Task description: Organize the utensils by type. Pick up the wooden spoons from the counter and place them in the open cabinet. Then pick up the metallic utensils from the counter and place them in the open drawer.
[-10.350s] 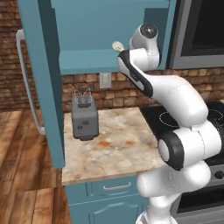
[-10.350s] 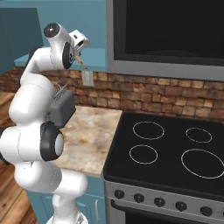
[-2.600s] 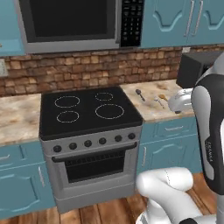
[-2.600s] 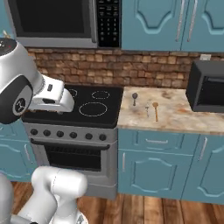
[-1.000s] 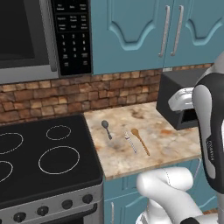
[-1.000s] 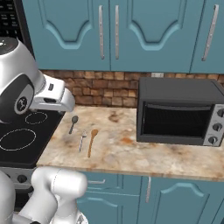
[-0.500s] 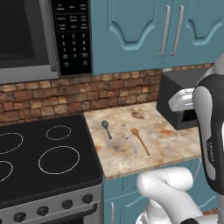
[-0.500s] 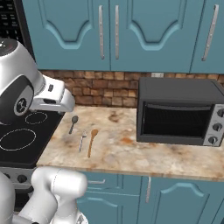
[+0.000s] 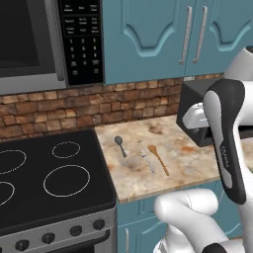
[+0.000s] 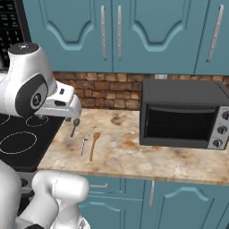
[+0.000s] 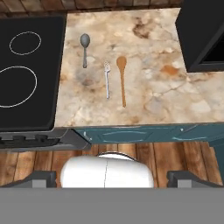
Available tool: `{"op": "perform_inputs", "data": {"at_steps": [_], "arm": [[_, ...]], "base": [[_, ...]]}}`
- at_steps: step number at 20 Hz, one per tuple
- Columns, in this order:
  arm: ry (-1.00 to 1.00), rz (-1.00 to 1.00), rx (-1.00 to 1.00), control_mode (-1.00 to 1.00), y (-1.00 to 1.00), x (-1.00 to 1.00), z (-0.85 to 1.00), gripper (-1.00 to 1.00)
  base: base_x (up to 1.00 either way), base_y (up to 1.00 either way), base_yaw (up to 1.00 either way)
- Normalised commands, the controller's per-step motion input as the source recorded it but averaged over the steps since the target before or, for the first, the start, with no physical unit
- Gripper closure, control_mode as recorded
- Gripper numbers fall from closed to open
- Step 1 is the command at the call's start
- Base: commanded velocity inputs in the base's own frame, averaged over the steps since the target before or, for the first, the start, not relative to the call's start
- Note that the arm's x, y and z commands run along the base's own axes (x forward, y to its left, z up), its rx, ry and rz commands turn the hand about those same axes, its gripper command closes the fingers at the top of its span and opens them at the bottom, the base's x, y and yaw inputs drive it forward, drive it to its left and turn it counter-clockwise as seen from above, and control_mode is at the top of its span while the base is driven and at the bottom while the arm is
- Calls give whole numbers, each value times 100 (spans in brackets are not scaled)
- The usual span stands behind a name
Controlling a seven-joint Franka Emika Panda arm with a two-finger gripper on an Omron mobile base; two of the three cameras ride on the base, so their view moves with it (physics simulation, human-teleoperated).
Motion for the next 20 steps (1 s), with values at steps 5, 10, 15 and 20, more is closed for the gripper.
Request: {"op": "perform_inputs", "data": {"at_steps": [5,10,15,20], "arm": [[2,0,0,-100,0,25,-70,-100],[1,0,0,-100,0,28,-67,-100],[7,0,0,-100,1,49,-62,-100],[6,0,-1,-100,1,65,-67,-100]], "base": [[0,0,0],[0,0,0],[0,0,0],[0,0,0]]}}
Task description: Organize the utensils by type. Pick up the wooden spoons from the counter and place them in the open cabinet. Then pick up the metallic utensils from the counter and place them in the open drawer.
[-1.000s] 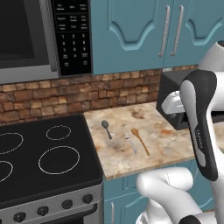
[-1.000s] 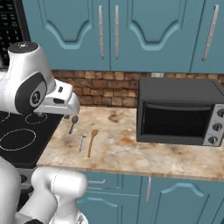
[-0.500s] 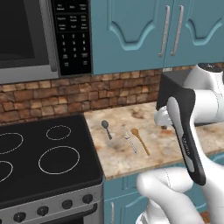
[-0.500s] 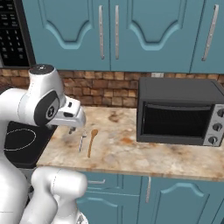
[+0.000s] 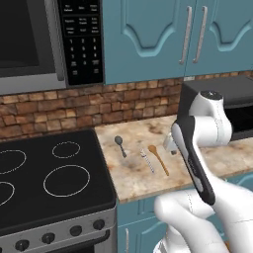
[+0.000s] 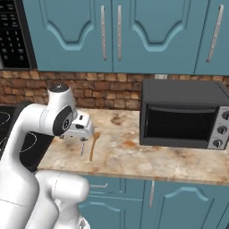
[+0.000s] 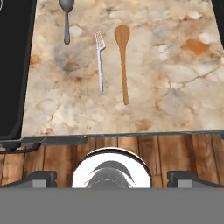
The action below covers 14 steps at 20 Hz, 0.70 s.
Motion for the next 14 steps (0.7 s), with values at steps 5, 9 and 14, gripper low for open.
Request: {"op": "perform_inputs", "data": {"at_steps": [5,9,14], "arm": [[10,0,-3,-100,11,64,-61,-100],[5,0,-2,-100,0,46,-67,-100],[8,0,0,-100,0,52,-60,-100]], "base": [[0,0,0],[0,0,0],[0,0,0]]}}
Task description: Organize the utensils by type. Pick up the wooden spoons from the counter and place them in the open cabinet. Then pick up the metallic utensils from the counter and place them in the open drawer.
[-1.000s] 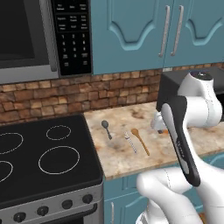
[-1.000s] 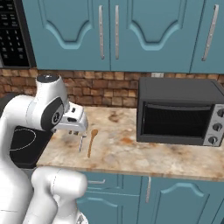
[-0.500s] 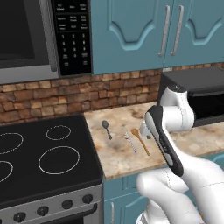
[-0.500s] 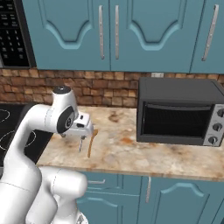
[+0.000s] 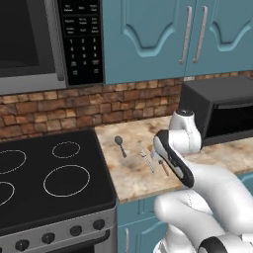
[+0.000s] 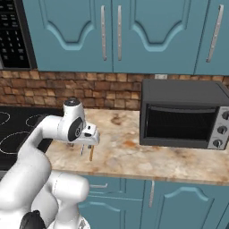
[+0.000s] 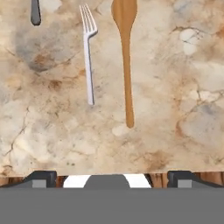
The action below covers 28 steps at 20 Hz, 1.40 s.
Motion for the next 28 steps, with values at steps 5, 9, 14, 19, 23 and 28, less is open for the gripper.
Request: {"op": "perform_inputs", "data": {"at_steps": [5,9,14,19,23,28], "arm": [[10,0,0,-100,0,56,-49,-100],[8,0,0,-100,0,52,-37,-100],[2,0,1,-100,-2,29,-15,-100],[0,2,3,-100,-13,10,-12,-100],[0,1,1,-100,-4,3,-27,-100],[-1,0,0,-100,0,5,-41,-100]], "base": [[0,0,0],[0,0,0],[0,0,0],[0,0,0],[0,0,0],[0,0,0]]}}
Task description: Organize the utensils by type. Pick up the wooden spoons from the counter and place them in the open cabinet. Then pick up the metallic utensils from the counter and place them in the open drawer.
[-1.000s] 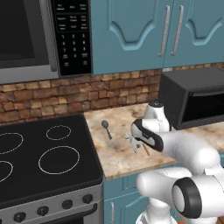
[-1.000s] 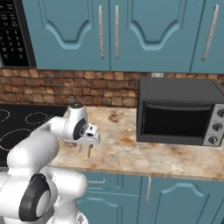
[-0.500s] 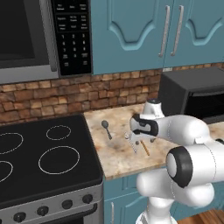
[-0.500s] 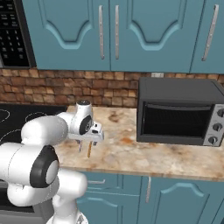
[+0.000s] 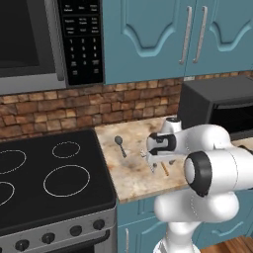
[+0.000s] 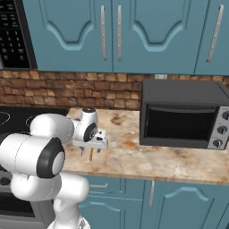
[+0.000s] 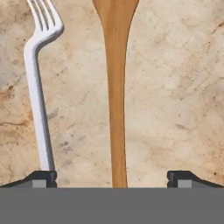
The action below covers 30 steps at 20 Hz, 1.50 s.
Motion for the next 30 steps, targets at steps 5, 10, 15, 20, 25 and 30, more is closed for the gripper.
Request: {"op": "perform_inputs", "data": {"at_steps": [5,10,15,20,25,30], "arm": [[0,0,0,-100,0,4,-39,-100],[0,0,0,-100,0,8,-26,-100],[1,0,0,-100,0,0,-2,100],[0,0,0,-100,0,0,0,100],[0,0,0,-100,0,0,0,100],[0,3,0,-100,0,-6,0,100]], "base": [[0,0,0],[0,0,0],[0,0,0],[0,0,0],[0,0,0],[0,0,0]]}}
